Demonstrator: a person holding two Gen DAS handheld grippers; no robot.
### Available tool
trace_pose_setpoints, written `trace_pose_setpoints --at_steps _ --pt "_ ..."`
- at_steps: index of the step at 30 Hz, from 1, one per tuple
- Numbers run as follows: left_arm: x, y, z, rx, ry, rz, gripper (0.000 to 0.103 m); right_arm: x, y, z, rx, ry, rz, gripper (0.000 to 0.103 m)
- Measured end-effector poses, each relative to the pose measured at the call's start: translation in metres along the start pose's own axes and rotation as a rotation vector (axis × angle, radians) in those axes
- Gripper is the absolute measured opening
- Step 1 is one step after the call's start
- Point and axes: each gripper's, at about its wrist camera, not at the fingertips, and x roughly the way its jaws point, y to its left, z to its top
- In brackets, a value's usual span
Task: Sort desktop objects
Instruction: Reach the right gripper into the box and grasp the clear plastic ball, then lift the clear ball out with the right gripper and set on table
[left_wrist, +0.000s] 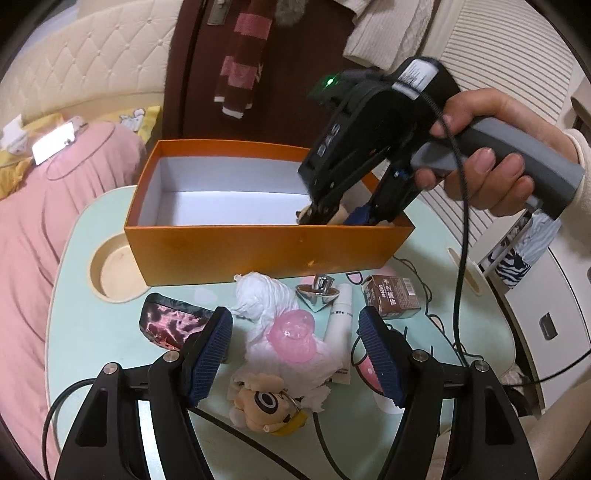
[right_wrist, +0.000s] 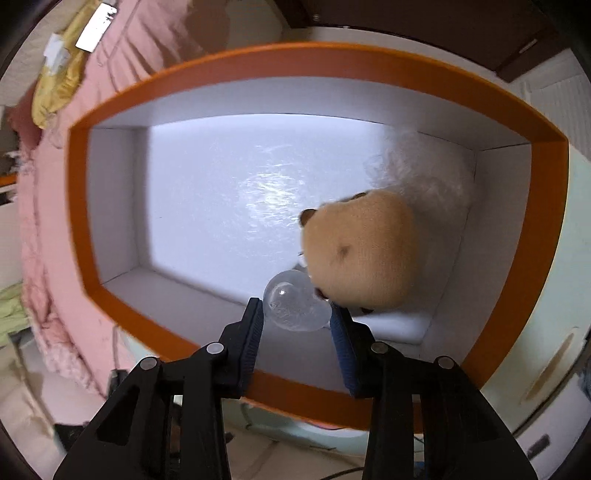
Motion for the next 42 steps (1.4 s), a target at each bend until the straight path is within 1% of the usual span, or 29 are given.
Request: trace_pose_setpoints --at_steps 2,5,8,11,13,16,18,19,20,21,23,25,27,32,36,39,42 --pt "0.0 0.0 0.0 -0.001 0.002 0.006 0.07 -0.004 -0.001 -0.002 -0.007 -0.011 0.041 0.039" --pt "0.0 -0.001 0.0 -0.004 0.004 0.015 0.07 -0.015 0.001 -0.009 -0.035 -0.05 0.114 0.039" --pt "-0.002 0.001 0.0 -0.017 0.003 0.021 0.07 -0.044 0.005 -0.021 -0.08 -0.127 0.172 0.039" --pt "-0.004 0.005 0.0 -0.04 -0.001 0.026 0.07 -0.071 0.013 -0.047 -0.143 -0.206 0.221 0.039" --pt "-0.006 0.009 0.001 -0.061 -0.006 0.021 0.07 -0.077 0.025 -0.073 -0.193 -0.252 0.243 0.039" --pt "-0.009 0.013 0.002 -0.085 -0.014 0.009 0.071 -0.072 0.022 -0.104 -0.231 -0.291 0.259 0.039" --pt "-0.011 0.016 0.003 -0.107 -0.022 0.014 0.078 -0.067 0.016 -0.124 -0.248 -0.316 0.265 0.039" --pt "-0.012 0.018 0.004 -0.121 -0.028 0.019 0.082 -0.06 0.011 -0.132 -0.248 -0.326 0.254 0.039" --pt "-0.012 0.02 0.005 -0.132 -0.033 0.019 0.083 -0.053 0.003 -0.14 -0.248 -0.333 0.235 0.039" --pt "-0.013 0.022 0.005 -0.143 -0.038 0.018 0.083 -0.045 -0.003 -0.147 -0.247 -0.34 0.216 0.039" --pt "-0.015 0.025 0.007 -0.163 -0.044 0.018 0.083 -0.033 -0.004 -0.157 -0.254 -0.345 0.171 0.039" --pt "-0.015 0.026 0.009 -0.166 -0.041 0.031 0.083 -0.018 -0.006 -0.163 -0.272 -0.344 0.117 0.039" --pt "-0.016 0.027 0.011 -0.17 -0.042 0.044 0.083 -0.009 -0.007 -0.169 -0.296 -0.362 0.065 0.039" --pt "-0.02 0.027 0.014 -0.169 -0.042 0.062 0.083 0.001 -0.001 -0.171 -0.326 -0.422 0.013 0.039" --pt "-0.022 0.026 0.015 -0.161 -0.038 0.08 0.083 -0.004 0.002 -0.177 -0.365 -0.463 -0.04 0.04" --pt "-0.022 0.024 0.02 -0.149 -0.032 0.087 0.083 -0.01 0.0 -0.179 -0.368 -0.488 -0.029 0.04" --pt "-0.022 0.019 0.027 -0.122 -0.027 0.093 0.083 -0.02 -0.014 -0.185 -0.361 -0.514 0.015 0.04"
